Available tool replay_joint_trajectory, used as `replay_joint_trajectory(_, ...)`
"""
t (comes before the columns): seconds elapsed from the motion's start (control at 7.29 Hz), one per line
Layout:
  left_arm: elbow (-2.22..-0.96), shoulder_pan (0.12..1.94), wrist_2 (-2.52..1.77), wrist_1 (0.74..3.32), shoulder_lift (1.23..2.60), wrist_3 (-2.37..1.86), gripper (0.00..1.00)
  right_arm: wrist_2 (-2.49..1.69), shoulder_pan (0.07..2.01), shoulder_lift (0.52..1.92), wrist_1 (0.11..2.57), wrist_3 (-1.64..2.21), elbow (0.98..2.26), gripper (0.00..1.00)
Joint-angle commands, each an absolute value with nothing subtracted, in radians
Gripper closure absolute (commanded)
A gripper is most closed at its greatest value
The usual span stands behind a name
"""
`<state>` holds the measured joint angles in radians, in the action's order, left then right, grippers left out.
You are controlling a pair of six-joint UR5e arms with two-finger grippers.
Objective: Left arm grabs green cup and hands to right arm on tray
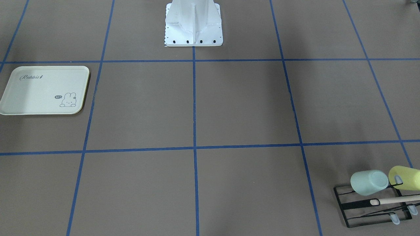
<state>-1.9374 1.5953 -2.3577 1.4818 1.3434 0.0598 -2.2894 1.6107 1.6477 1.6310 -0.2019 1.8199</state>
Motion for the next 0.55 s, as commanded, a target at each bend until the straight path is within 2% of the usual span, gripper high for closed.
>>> replay_joint_trajectory(0.0, -1.939, 1.595, -2.359, 1.486, 1.347, 0.061, 0.00, -2.286, 1.611, 1.648, 1.629, -0.201, 1.813, 0.00)
replay_joint_trajectory(0.41, -1.921, 1.595, -2.362, 1.506, 1.442, 0.049, 0.00, -2.287, 1.611, 1.637, 1.628, -0.201, 1.813, 0.00)
